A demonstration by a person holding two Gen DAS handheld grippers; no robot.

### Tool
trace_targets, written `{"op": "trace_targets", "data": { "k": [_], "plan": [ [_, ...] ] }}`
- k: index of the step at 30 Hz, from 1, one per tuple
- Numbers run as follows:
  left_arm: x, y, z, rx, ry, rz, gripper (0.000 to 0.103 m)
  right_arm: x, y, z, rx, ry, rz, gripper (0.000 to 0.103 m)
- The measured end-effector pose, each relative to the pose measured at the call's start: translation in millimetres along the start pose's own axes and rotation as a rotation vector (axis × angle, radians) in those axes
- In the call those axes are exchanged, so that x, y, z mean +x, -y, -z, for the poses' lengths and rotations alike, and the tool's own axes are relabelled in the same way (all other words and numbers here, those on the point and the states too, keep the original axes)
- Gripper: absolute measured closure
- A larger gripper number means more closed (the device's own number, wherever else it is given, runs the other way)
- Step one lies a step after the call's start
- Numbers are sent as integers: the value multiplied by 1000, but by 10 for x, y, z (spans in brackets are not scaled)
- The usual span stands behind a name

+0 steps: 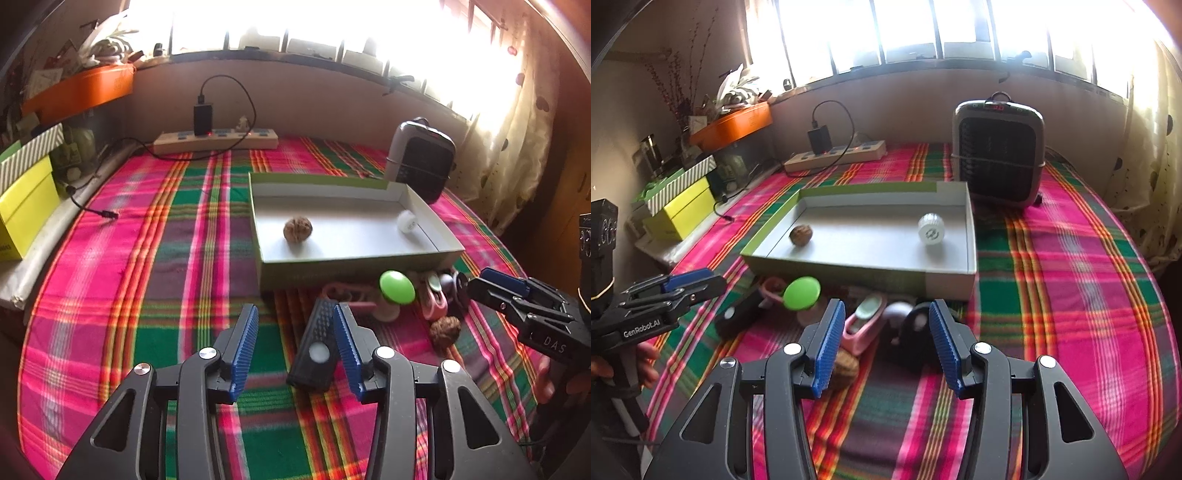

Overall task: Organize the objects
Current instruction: 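Move the left tool to the black remote while the right tool approaches the second walnut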

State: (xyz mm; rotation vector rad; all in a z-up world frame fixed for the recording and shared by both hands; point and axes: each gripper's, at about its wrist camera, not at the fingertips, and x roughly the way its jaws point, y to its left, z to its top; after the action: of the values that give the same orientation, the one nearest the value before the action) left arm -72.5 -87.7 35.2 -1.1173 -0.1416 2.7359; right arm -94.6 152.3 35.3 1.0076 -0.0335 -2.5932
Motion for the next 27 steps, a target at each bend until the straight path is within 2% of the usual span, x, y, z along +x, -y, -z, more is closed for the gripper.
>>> {"op": "trace_targets", "data": {
  "k": [4, 8, 27],
  "plan": [
    [-11, 9, 84, 3, -5, 24, 62, -5, -35, 91, 0, -21, -9, 53],
    [-18, 25, 132, 10, -10, 31, 62, -28, -65, 175, 5, -33, -19, 47],
    [146, 110, 164, 63, -62, 23, 60, 89, -296, 344, -67, -123, -41, 45]
  ]
}}
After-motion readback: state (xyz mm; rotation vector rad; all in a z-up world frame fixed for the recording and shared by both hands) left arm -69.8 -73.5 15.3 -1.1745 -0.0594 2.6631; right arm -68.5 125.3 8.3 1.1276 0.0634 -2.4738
